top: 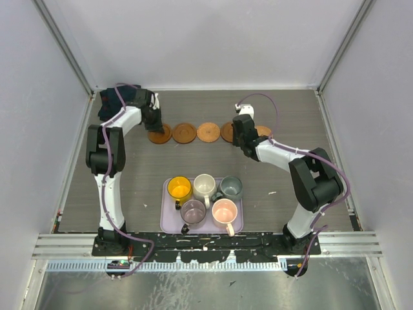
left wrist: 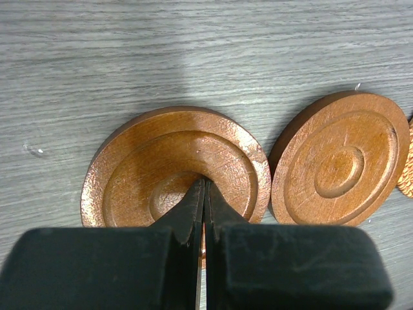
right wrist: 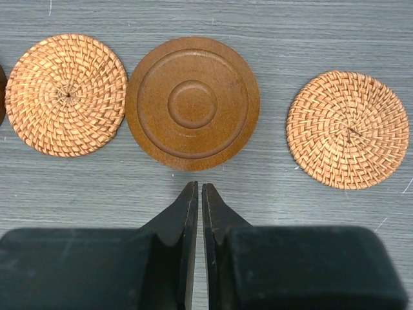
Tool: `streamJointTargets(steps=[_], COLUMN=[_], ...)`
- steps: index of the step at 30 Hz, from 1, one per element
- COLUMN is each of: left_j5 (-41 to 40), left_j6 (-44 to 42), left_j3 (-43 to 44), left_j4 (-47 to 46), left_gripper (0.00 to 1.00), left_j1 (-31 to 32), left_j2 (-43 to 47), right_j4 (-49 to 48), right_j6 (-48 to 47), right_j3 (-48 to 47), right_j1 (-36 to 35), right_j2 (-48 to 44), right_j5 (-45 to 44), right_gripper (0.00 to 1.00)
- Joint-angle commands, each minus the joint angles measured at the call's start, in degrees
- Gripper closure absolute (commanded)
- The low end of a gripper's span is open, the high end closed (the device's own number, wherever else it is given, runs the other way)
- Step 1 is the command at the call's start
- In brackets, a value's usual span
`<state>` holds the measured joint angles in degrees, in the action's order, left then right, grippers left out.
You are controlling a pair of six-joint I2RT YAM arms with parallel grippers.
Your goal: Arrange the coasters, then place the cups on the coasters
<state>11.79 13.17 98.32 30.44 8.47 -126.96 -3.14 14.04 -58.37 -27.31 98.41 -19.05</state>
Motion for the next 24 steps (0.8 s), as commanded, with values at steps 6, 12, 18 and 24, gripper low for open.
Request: streamJointTargets(steps=[6,12,18,24], left_j5=[1.31,-0.47,-0.43,-0.98], left_j6=[1.05,0.88,1.37,1.32], left_j3=[-3.59,-5.63,-8.75,-10.78], left_j4=[1.13,1.73,0.74,0.44], left_gripper=[1.0,1.0,1.0,1.0], left_j1=[1.28,0.44,-1.96,-3.11], left_j2=[-0.45,1.42,3.73,5.15], right_j4=[-3.48,-3.56,-3.57,-2.88], right_j6=[0.28,0.34,1.28,2.16], right_j3=[-2.07,-2.45,-1.84,-1.62], right_j1=[2.24,5.84,9.49,12.73], right_j2=[-0.54,-1.01,-0.72,1.4], right_j5=[-0.43,-0.18,-0.13,0.0], right_gripper=[0.87,0.87,0.87,0.87])
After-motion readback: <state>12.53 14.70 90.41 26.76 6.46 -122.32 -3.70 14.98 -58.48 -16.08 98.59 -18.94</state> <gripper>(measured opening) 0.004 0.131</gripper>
